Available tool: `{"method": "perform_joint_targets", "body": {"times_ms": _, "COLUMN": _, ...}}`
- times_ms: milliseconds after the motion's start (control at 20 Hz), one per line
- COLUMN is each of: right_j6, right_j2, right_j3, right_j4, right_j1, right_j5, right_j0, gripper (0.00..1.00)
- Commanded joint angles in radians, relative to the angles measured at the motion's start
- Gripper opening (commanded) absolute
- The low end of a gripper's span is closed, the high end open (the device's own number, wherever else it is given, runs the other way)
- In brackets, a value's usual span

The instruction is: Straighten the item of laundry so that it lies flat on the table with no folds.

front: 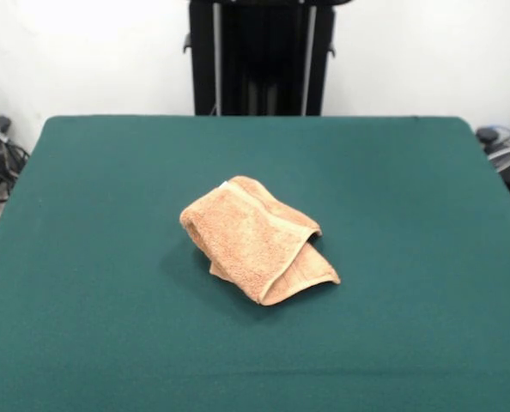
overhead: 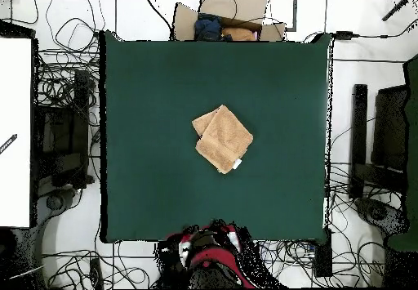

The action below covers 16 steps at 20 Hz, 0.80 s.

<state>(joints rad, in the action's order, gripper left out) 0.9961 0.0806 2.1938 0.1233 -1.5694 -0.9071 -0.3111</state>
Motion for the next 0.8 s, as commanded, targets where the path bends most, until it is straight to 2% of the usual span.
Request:
{"method": "perform_joint_targets", "body": {"times_ms": 50, "right_j6": -0.371, "right_j2": 0.166, "right_j3": 0.222, "right_j4": -0.031, "right_j1": -0.027, "right_j5": -0.047, "right_j0": -0.165, "gripper": 1.0}}
{"method": "perform_joint_targets", "body": {"times_ms": 400, "right_j6": -0.664, "right_j2": 0.058, "right_j3": 0.179, "right_j4": 0.02, "right_j1": 0.105, "right_j5": -0.018, "right_j0": -0.409, "gripper": 1.0}}
{"method": "perform_joint_targets", "body": {"times_ms": 650, "right_j6": -0.769, "right_j2": -0.053, "right_j3": 0.087, "right_j4": -0.001, "right_j1": 0.213, "right_j5": -0.048, "right_j0": -0.57, "gripper": 1.0}}
{"method": "perform_joint_targets", "body": {"times_ms": 800, "right_j6": -0.809, "right_j2": -0.129, "right_j3": 0.055, "right_j4": -0.002, "right_j1": 0.285, "right_j5": -0.02, "right_j0": -0.648, "gripper": 1.0}}
